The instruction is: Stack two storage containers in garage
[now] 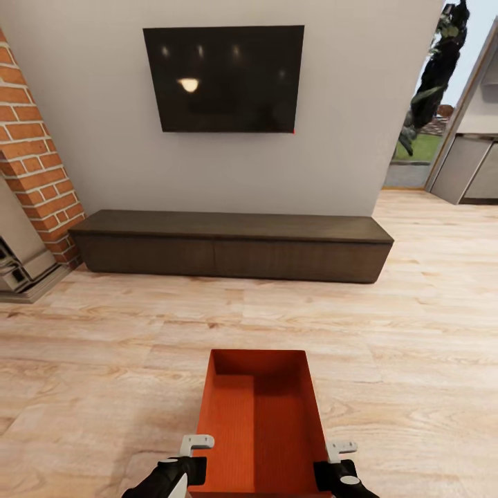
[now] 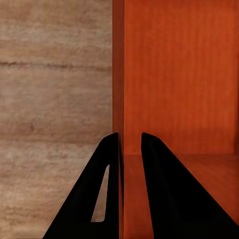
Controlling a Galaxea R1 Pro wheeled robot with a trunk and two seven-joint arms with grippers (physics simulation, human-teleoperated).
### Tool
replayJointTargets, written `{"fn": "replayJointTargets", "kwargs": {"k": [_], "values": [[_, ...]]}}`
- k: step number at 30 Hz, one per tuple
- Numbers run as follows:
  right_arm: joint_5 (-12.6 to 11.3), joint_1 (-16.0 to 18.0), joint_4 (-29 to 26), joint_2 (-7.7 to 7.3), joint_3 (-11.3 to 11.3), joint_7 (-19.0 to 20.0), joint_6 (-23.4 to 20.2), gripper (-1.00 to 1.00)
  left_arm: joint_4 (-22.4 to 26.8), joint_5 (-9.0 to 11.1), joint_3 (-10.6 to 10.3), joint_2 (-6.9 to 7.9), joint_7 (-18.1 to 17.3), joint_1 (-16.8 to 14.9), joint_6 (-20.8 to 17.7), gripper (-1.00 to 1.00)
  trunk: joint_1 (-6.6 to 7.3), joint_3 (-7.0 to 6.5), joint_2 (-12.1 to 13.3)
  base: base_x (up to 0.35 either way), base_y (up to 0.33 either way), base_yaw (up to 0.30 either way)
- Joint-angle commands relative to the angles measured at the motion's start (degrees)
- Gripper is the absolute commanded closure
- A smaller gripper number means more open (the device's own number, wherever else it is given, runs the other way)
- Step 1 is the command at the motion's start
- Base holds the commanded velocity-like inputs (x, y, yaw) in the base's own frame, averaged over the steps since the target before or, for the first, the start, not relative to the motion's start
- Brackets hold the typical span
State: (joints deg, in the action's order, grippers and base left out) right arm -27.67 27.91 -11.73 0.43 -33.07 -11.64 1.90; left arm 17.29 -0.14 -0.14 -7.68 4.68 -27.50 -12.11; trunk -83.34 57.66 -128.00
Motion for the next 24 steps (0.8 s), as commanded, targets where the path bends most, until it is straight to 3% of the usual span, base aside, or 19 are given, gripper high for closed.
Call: {"fn": "replayJointTargets", "kwargs": {"k": [1,24], "values": [[-0.72,0.04,0.18,-0.35,0.03,-1.01,0.28,1.00,0.19,-0.37,-0.12,0.03,0.57,-0.01,-0.37,1.00,0.24,-0.14,0.40,0.000,0.000,0.000],[-0.72,0.04,0.18,-0.17,0.03,-1.02,0.30,1.00,0.28,-0.30,-0.12,0.03,0.59,-0.01,-0.37,1.00,5.29,-4.27,9.62,0.000,0.000,0.000]]}}
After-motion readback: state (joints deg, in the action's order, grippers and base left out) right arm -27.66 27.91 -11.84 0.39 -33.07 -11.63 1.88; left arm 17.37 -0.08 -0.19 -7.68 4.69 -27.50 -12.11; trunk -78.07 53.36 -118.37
